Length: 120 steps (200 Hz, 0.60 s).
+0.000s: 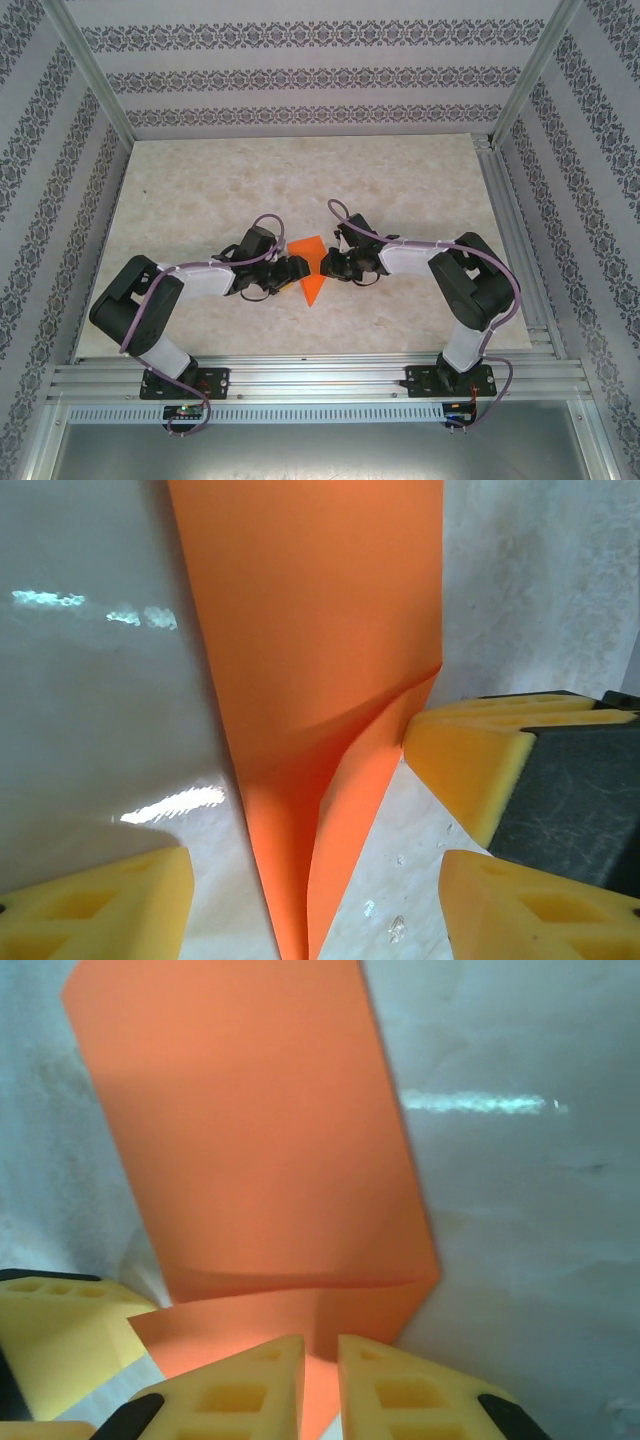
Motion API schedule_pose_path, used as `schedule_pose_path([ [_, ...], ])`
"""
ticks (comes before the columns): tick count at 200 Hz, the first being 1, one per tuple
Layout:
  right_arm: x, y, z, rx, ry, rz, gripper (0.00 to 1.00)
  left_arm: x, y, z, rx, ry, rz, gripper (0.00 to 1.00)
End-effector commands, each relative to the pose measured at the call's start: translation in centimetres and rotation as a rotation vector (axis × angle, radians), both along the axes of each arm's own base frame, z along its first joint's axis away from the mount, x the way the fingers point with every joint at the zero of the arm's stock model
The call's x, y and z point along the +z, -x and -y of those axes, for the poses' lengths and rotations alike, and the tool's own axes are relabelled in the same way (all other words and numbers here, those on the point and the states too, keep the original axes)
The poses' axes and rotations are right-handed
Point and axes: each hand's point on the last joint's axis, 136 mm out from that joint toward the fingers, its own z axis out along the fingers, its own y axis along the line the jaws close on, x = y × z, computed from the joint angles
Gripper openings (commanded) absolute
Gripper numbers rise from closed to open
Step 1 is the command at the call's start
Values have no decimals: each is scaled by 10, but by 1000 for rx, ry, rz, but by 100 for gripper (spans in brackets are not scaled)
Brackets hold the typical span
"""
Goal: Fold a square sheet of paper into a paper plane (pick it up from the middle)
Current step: Third fold the triangle at the center of the table.
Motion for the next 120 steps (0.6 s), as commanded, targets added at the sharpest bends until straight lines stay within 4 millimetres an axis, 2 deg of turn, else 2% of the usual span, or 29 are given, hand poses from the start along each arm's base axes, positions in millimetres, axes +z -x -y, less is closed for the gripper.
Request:
schedule_pose_path([
  [1, -4, -7, 5, 2, 22, 13, 17, 1, -6, 7, -6, 38, 6, 65],
  [29, -1, -9, 3, 2, 8, 17, 17, -5, -7, 9, -15, 39, -7, 63],
  [57, -2, -8, 3, 7, 7, 14, 17, -6, -10, 16, -27, 63, -7, 57],
  [120, -3, -7, 3, -2, 0, 8, 18, -3, -14, 22, -35, 91, 2, 33],
])
